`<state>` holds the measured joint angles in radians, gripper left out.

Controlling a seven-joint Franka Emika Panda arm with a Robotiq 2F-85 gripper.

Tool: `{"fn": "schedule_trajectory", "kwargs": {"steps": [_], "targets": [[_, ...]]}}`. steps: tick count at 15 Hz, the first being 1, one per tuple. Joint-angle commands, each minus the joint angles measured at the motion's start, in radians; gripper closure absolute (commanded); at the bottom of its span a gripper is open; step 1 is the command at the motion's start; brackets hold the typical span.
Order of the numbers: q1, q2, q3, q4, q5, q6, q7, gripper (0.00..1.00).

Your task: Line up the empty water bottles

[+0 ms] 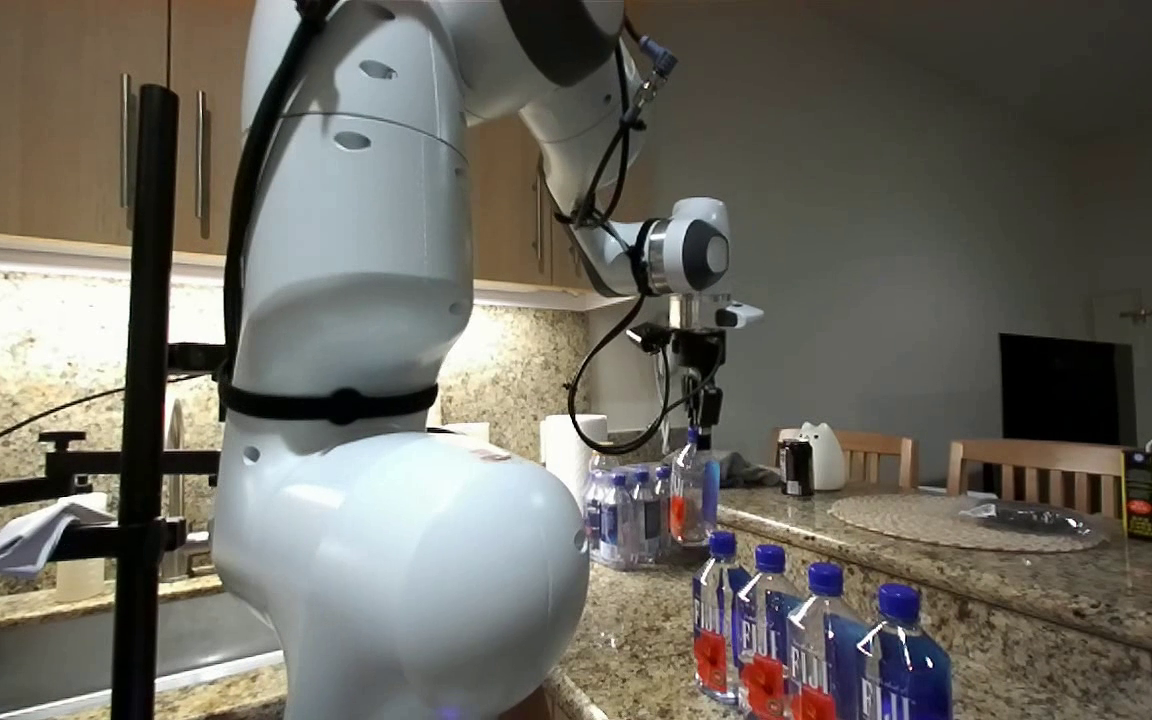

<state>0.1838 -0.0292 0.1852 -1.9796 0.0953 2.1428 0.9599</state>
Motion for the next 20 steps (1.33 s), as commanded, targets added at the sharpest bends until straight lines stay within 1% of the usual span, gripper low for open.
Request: {"fn": "schedule_trajectory", "kwargs": {"steps": [1,3,6,7,9,11,13,14,17,18,20], "targets": [[0.029,0.014,0.037,-0.005,-0.082,-0.070,0.024,0.90],[0.049,0.025,0.052,-0.012,-0.141,-0.113,0.041,0.90],[0.062,0.018,0.056,-0.026,-0.173,-0.166,0.061,0.90],[0.063,0.008,0.056,-0.042,-0.172,-0.166,0.071,0.90],[0.063,-0.005,0.055,-0.080,-0.188,-0.120,0.097,0.90],[0.060,-0.017,0.053,-0.126,-0.235,-0.086,0.120,0.90],[0.058,-0.011,0.051,-0.139,-0.275,-0.074,0.152,0.90],[0.060,0.025,0.053,-0.087,-0.234,-0.109,0.105,0.65],[0.059,0.025,0.051,-0.104,-0.254,-0.096,0.121,0.65],[0.059,0.024,0.051,-0.104,-0.255,-0.096,0.122,0.90],[0.061,0.020,0.053,-0.114,-0.267,-0.090,0.103,0.90]]}}
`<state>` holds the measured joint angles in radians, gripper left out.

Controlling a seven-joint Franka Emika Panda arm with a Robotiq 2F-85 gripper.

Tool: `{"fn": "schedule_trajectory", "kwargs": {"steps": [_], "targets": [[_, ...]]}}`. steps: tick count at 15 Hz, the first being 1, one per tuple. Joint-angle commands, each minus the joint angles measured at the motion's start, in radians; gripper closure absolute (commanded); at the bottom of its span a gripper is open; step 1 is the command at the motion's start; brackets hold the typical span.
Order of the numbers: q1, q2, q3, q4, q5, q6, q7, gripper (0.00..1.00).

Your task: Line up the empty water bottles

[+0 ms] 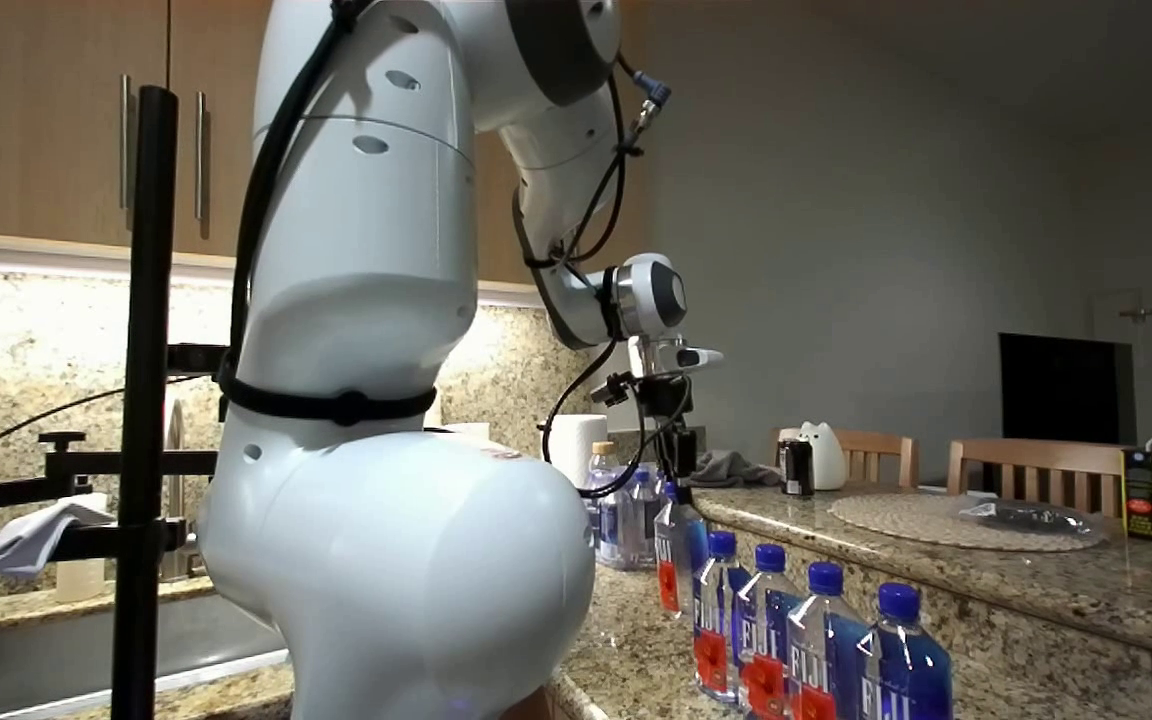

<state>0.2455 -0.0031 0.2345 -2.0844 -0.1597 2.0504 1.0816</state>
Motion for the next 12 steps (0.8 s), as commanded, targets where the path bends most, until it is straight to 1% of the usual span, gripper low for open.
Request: {"fn": "schedule_trajectory", "kwargs": {"steps": [1,7,12], "targets": [[-0.003,-0.014,0.001,-0.021,-0.007,0.003,-0.035,0.90],[-0.002,-0.057,0.003,-0.071,0.026,0.036,-0.107,0.90],[-0.010,-0.116,-0.005,-0.159,0.047,0.110,-0.172,0.90]]}}
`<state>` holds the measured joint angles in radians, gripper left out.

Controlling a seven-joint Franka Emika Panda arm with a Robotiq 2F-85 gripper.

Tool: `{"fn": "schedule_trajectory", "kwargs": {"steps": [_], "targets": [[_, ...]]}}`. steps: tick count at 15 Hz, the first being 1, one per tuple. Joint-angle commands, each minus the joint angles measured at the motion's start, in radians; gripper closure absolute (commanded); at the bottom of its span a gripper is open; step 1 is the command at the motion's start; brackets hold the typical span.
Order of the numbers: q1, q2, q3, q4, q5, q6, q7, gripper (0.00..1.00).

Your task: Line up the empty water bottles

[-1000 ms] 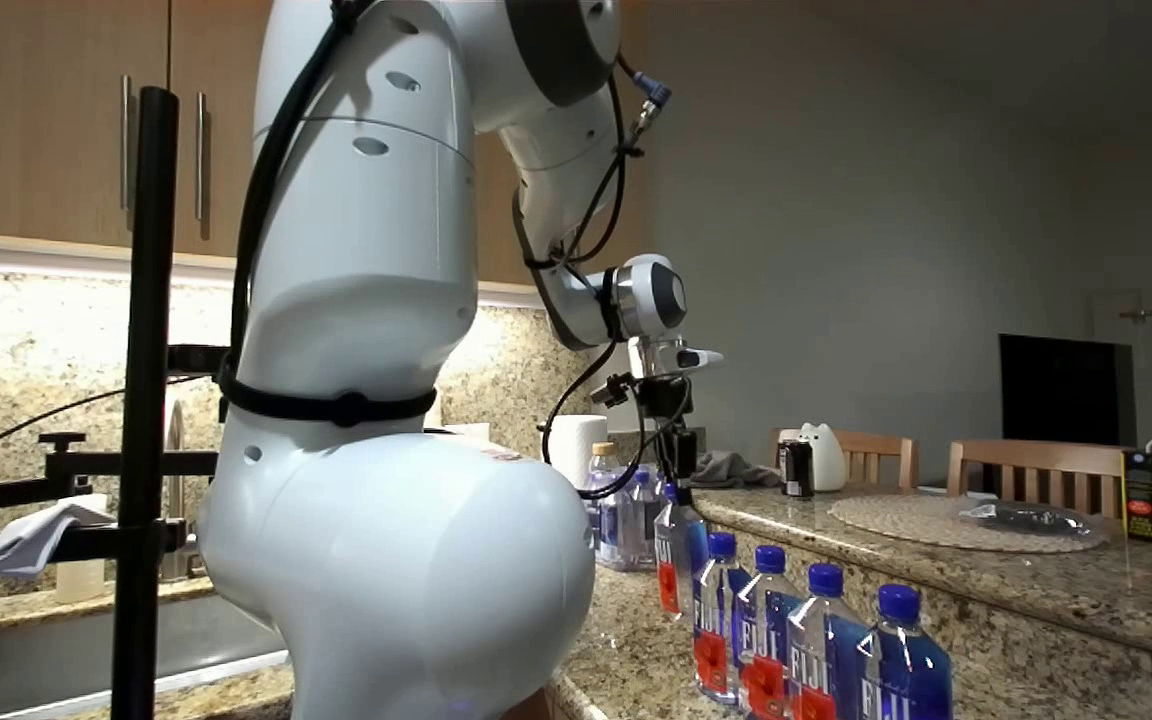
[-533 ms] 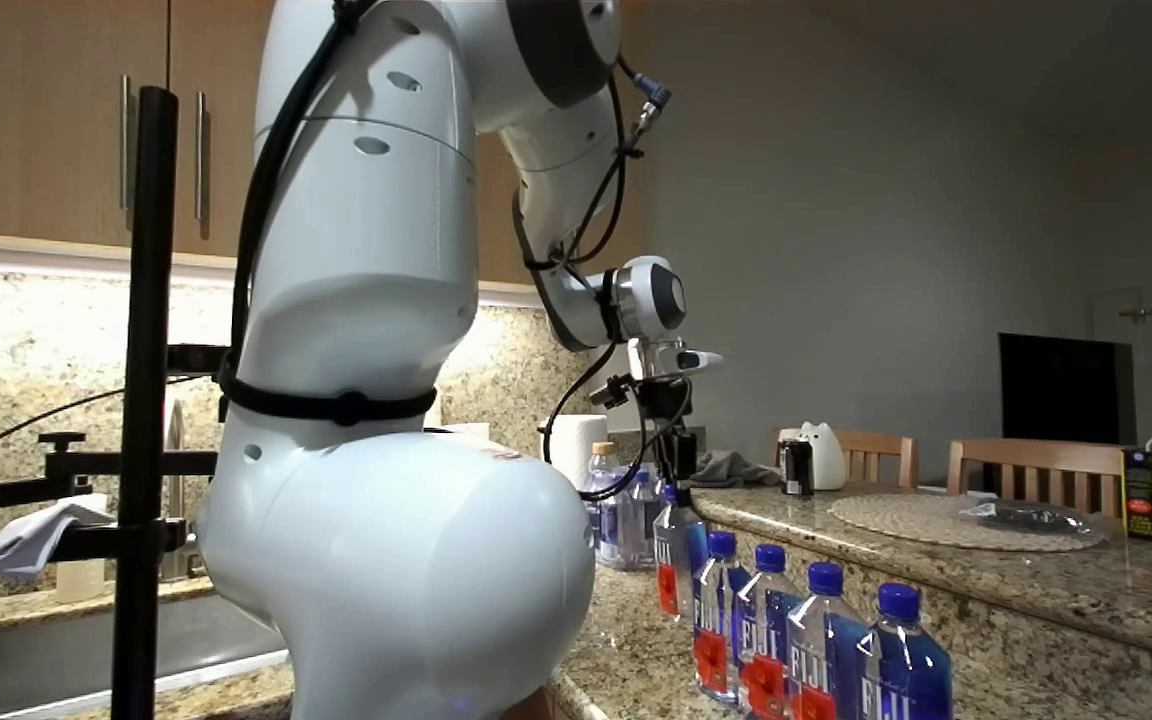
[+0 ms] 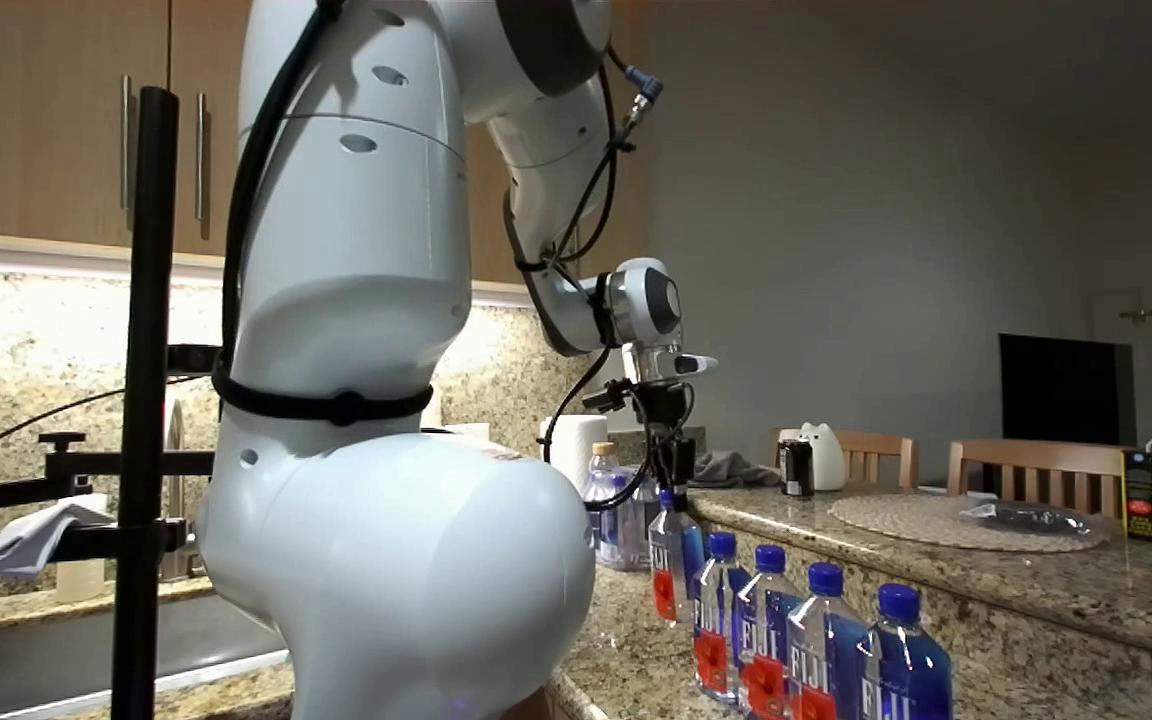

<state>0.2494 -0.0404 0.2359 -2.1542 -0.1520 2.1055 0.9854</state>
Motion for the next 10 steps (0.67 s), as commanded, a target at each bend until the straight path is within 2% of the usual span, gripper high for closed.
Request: {"fn": "schedule_trajectory", "kwargs": {"steps": [1,7,10], "targets": [[-0.016,-0.090,-0.008,-0.106,0.046,0.066,-0.090,0.90],[-0.022,-0.115,-0.019,-0.154,0.143,0.048,-0.250,0.90],[-0.031,-0.104,-0.019,-0.161,0.136,0.047,-0.283,0.90]]}}
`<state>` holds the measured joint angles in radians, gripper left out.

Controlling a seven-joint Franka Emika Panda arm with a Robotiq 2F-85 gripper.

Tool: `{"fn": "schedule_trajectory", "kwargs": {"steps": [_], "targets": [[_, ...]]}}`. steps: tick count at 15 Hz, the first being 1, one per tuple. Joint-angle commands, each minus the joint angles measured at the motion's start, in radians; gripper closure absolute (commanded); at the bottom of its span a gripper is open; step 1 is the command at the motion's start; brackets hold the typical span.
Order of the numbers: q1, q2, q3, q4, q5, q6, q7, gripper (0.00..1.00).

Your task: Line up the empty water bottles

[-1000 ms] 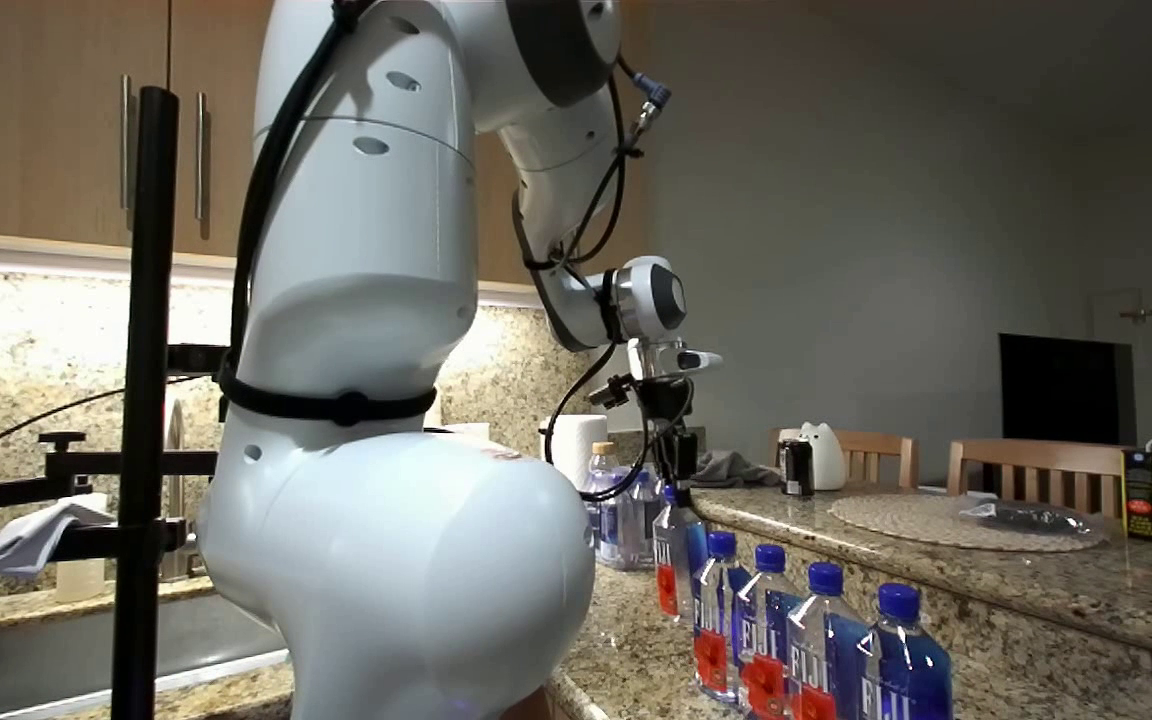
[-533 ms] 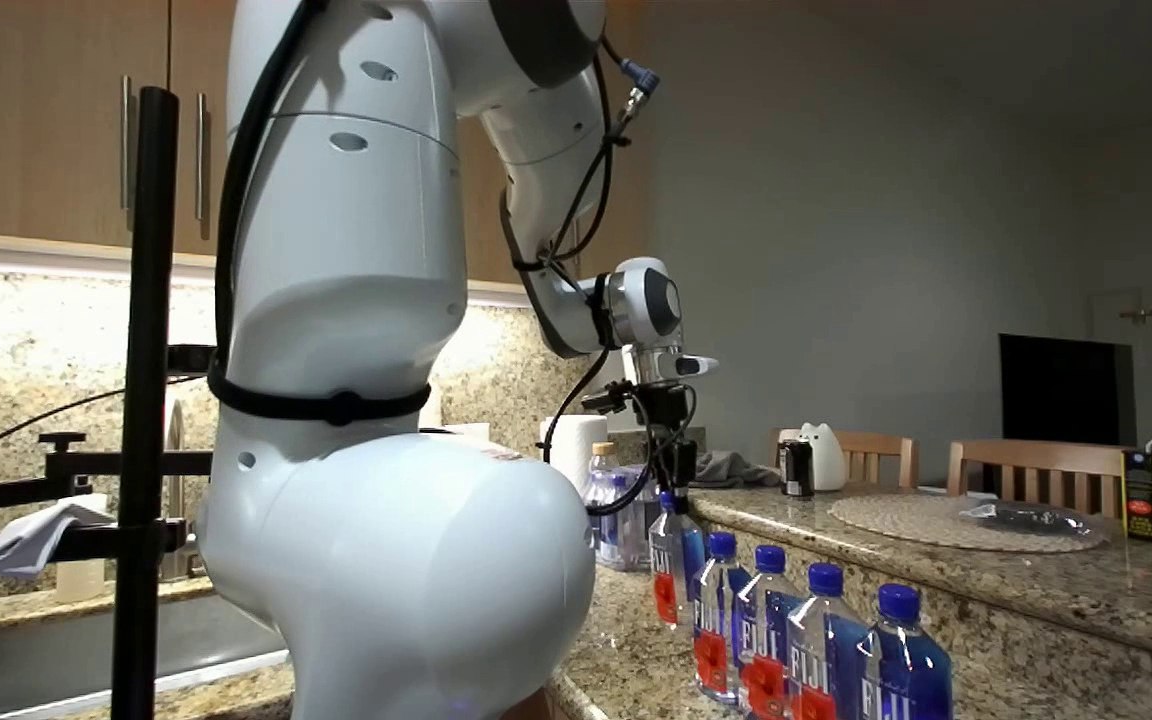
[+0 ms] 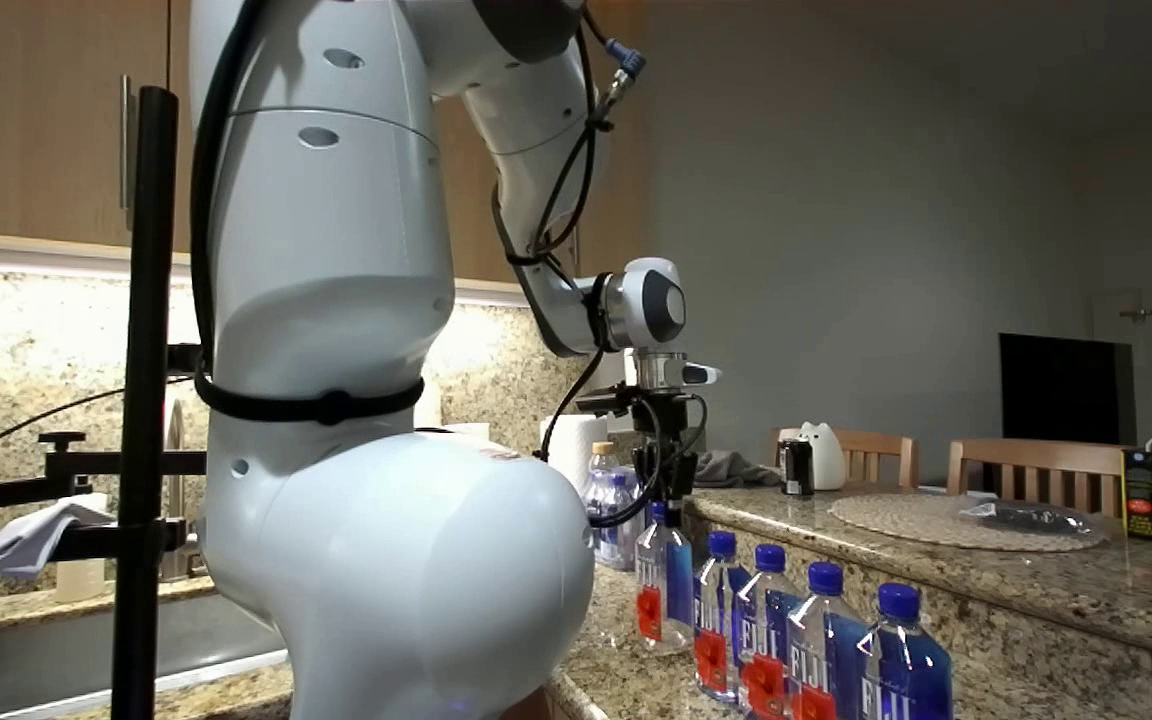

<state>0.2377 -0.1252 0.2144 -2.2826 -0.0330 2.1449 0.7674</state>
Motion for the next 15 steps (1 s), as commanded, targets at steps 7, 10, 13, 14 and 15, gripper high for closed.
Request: {"fn": "schedule_trajectory", "kwargs": {"steps": [7,10,13,14,15], "targets": [[-0.048,-0.016,-0.012,-0.039,0.009,0.000,-0.063,0.90],[-0.057,-0.012,-0.016,-0.040,0.010,0.006,-0.058,0.90],[-0.058,-0.003,-0.019,-0.039,0.014,0.008,-0.059,0.90],[-0.057,0.000,-0.020,-0.038,0.017,0.008,-0.060,0.90],[-0.057,0.002,-0.021,-0.039,0.017,0.010,-0.060,0.90]]}}
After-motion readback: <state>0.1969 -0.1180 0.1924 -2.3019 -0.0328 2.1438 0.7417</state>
